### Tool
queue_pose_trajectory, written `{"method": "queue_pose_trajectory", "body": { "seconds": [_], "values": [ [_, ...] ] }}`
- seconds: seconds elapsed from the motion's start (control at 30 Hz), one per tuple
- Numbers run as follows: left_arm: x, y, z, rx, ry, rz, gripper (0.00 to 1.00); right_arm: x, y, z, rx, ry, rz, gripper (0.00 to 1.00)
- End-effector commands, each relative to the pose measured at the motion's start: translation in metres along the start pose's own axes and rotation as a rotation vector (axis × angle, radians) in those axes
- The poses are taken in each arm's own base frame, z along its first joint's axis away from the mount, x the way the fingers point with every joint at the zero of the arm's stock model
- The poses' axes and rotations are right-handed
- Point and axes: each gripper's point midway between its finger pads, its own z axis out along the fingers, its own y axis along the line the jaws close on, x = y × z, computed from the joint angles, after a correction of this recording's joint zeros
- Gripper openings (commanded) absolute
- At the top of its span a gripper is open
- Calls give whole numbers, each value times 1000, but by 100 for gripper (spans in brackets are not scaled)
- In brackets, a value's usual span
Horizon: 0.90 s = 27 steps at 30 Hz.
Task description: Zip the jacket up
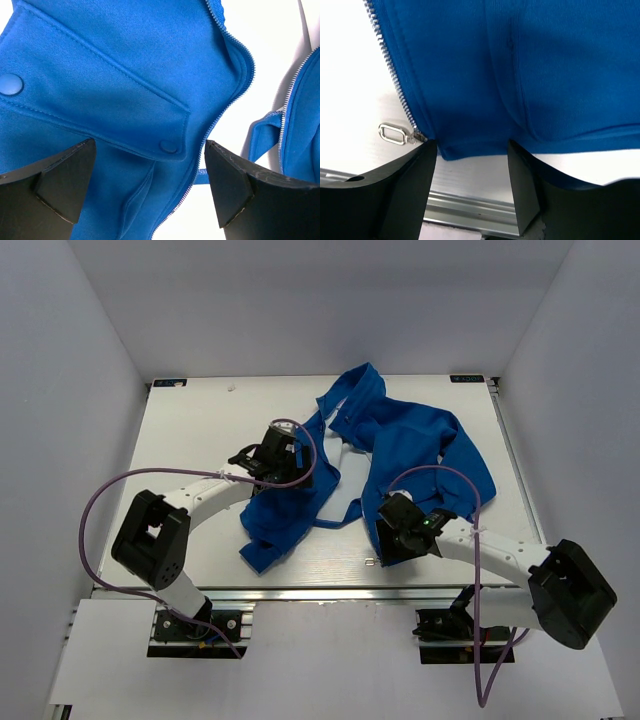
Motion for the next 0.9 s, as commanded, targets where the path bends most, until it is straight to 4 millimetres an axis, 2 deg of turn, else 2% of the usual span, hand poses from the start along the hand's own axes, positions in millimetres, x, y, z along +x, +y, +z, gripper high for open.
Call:
{"method": "queue_pose_trajectory", "body": {
  "seconds": [0.0, 0.27, 0.6, 0.77, 0.87],
  "values": [
    [-11, -8, -16, 51, -41, -5, 98, -10, 1, 4, 12, -39, 11, 63],
    [-9, -12, -20, 86, -38, 3, 98, -11, 3, 12, 17, -36, -8, 68],
    [-10, -11, -21, 78, -38, 13, 98, -25, 8, 10, 9, -75, -45, 66],
    [-12, -10, -24, 74, -46, 17, 98, -18, 17, 17, -22, -42, -90, 64],
    [-13, -9, -26, 68, -48, 20, 98, -7, 21, 25, -34, 0, -107, 58]
  ]
}}
